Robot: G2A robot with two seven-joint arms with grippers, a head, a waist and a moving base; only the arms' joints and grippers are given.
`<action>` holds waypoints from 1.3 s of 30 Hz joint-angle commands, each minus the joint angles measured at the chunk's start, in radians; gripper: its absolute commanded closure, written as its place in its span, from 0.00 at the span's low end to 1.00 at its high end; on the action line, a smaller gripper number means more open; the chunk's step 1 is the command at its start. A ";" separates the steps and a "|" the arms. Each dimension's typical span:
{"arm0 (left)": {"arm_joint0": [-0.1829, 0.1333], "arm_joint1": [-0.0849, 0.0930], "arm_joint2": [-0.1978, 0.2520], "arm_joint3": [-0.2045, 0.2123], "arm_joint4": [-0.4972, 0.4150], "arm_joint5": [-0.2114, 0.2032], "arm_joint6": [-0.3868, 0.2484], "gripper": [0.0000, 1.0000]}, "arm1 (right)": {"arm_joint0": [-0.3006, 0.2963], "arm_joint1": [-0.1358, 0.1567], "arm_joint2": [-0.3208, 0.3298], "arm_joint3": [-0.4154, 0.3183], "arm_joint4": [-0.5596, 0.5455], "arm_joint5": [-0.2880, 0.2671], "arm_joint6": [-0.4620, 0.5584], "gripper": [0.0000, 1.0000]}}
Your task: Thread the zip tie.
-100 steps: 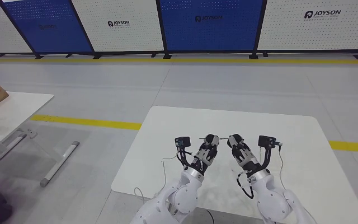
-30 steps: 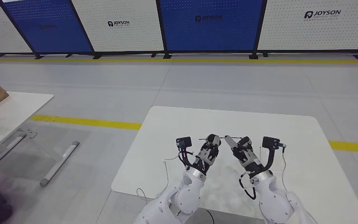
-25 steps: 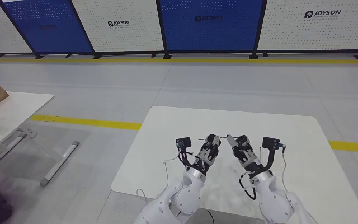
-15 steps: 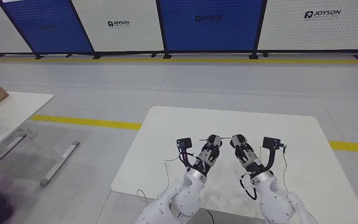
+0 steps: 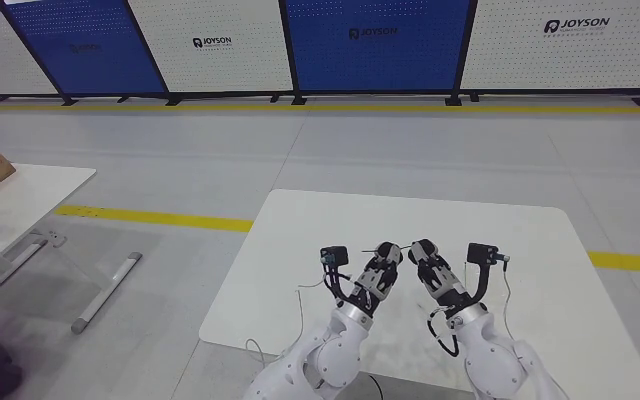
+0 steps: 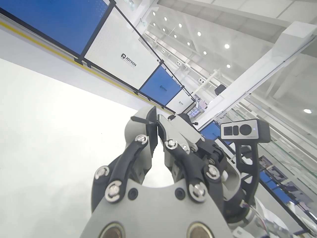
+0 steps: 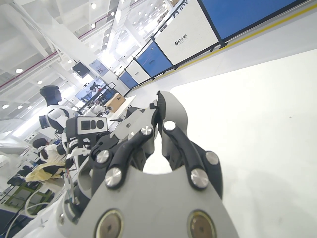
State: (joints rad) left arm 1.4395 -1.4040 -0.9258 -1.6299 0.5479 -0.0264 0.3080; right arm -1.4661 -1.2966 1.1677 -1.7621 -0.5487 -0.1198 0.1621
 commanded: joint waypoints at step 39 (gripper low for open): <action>0.031 -0.001 -0.040 -0.024 0.011 0.005 0.006 0.92 | -0.014 0.005 0.038 -0.002 -0.014 0.005 0.011 1.00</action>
State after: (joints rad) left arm 1.4718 -1.4037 -0.9673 -1.6570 0.5595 -0.0211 0.3139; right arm -1.4801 -1.2917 1.2061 -1.7640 -0.5616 -0.1144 0.1737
